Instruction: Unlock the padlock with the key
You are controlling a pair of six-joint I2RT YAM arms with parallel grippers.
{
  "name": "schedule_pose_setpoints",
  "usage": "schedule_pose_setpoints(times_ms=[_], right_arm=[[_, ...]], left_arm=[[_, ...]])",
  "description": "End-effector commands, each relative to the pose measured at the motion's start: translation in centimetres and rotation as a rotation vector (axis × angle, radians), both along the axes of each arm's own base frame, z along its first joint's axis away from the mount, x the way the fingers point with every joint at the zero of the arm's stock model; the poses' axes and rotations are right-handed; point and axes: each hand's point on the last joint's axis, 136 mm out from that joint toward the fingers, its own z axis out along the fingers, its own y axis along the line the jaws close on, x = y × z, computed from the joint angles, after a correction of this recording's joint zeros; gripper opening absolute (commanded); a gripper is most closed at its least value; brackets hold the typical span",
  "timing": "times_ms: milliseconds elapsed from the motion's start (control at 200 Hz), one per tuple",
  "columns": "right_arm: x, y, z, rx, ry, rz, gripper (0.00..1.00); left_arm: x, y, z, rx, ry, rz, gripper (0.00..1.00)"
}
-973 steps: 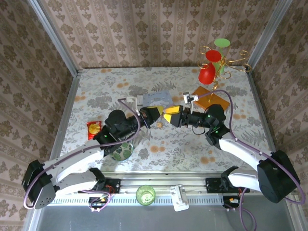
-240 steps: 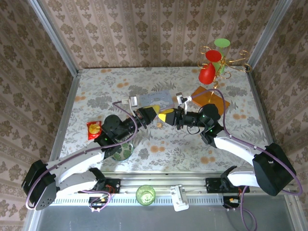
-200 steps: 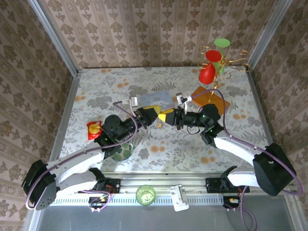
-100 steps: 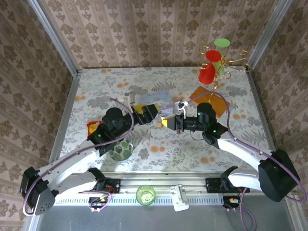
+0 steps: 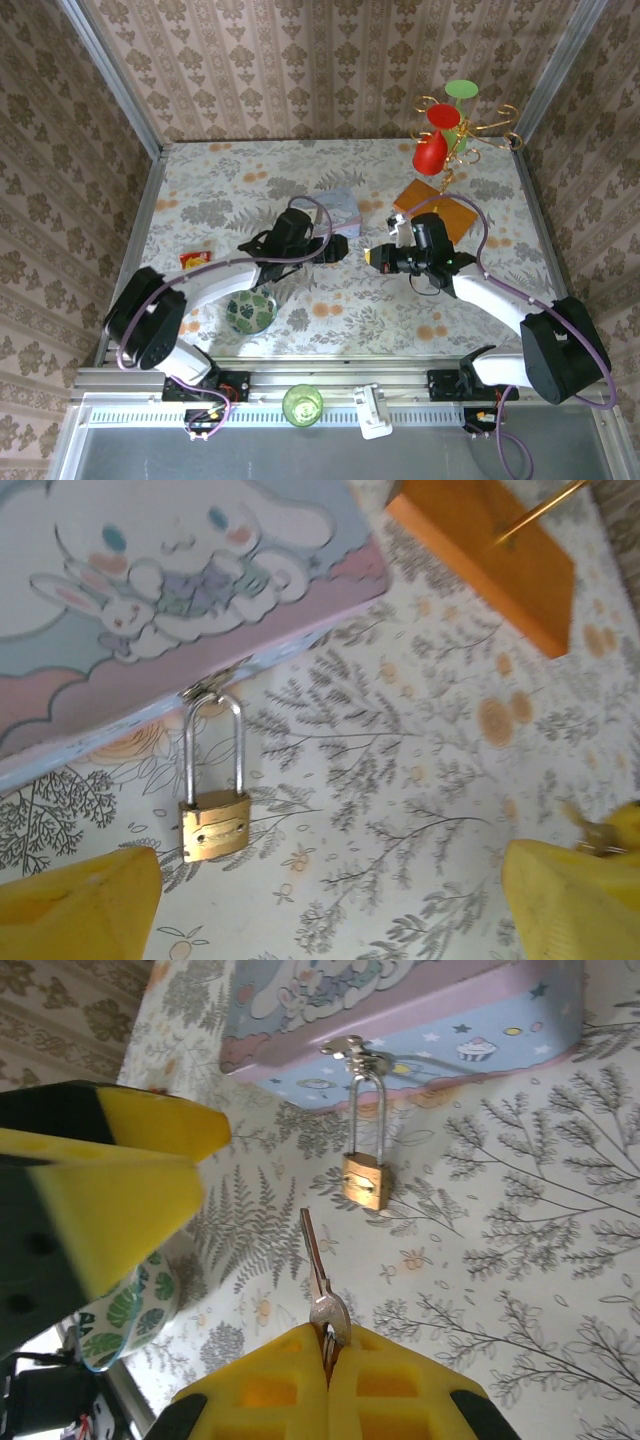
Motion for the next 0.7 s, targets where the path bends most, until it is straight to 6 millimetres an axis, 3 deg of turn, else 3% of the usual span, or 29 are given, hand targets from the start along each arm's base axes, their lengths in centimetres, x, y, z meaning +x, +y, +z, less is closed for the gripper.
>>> schedule_pose_setpoints(times_ms=[0,360,560,695], right_arm=[[0.0,-0.7,-0.6,-0.071,-0.005,-0.004,0.0],[-1.1,-1.2,-0.7,-0.08,-0.024,0.007,0.0],[-1.1,-1.2,-0.7,-0.074,-0.024,0.008,0.0],[-1.2,-1.2,-0.9,-0.076,-0.023,0.01,0.0]], left_arm=[[0.9,-1.2,-0.5,-0.026,0.013,-0.019,0.88],[2.6,-1.3,-4.5,0.003,0.038,0.029,0.85],[3.1,-1.2,-5.3,-0.012,0.029,0.065,0.82],[2.7,-2.3,-5.6,-0.053,0.053,0.043,0.77]])
